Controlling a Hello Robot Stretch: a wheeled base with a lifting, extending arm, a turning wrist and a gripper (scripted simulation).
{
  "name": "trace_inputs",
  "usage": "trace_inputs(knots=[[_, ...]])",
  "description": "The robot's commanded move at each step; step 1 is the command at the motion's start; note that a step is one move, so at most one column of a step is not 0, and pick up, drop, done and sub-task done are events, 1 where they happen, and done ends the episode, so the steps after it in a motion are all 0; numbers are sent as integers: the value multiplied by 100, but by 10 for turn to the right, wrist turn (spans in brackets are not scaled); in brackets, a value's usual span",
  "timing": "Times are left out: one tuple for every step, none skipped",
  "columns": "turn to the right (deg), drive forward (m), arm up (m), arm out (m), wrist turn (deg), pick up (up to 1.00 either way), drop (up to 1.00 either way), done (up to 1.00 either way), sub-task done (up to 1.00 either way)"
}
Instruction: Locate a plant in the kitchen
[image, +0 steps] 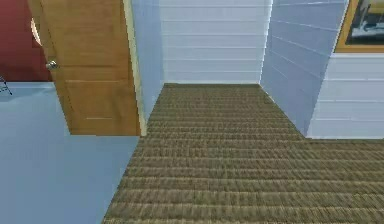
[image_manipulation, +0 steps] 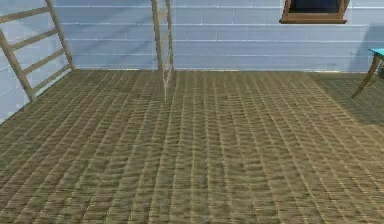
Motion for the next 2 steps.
trace_inputs(knots=[[0, 70, 0, 0, 0, 0, 0, 0, 0], [-420, 0, 0, 0, 0, 0, 0, 0, 0]])
